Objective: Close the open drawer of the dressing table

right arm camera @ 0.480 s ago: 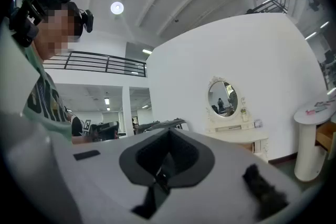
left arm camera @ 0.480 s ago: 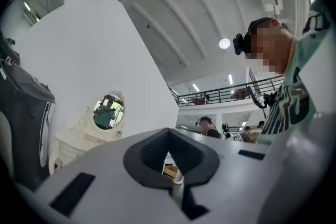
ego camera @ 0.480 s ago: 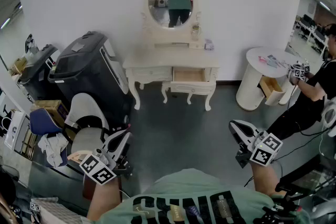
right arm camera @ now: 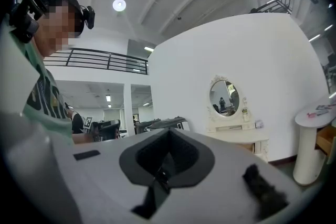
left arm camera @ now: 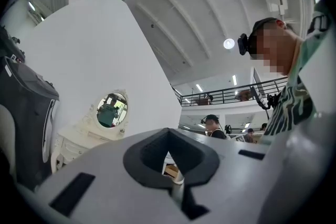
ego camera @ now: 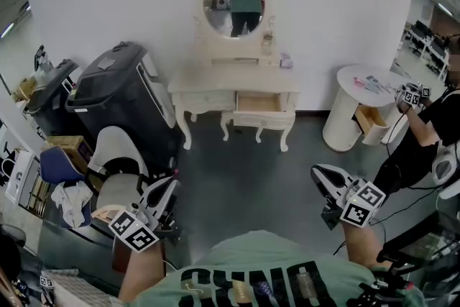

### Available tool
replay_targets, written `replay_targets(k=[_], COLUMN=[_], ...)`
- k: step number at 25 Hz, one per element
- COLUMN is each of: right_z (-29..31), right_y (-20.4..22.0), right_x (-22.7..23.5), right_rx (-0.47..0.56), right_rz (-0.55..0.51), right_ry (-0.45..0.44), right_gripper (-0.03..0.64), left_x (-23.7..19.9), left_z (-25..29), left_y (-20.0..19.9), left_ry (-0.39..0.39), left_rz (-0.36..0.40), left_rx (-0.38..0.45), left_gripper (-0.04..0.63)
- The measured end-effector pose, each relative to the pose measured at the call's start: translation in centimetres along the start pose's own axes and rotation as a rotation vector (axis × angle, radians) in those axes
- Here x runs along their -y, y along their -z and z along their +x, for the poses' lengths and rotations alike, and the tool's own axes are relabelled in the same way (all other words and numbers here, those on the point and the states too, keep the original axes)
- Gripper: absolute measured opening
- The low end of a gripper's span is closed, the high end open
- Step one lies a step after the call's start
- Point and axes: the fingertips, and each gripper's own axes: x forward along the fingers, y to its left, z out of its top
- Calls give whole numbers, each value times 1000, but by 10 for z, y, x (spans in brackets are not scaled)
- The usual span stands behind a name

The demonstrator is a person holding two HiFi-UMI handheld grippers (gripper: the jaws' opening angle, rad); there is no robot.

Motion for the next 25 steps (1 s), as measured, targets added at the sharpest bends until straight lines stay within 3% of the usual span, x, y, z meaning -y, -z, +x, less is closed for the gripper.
replay_targets(k=[16, 25], right_z=[-16, -13], right_y=[-2, 4], right_x=[32, 57], right_rx=[2, -59], right_rz=[33, 25], right_ry=[-12, -104], right_gripper=[5, 6], left_x=[14, 40], left_z=[28, 45], left_y=[16, 39], left_ry=[-44, -150], left_rz=[-19, -40], left_rx=[-22, -14], left_gripper=[-3, -3])
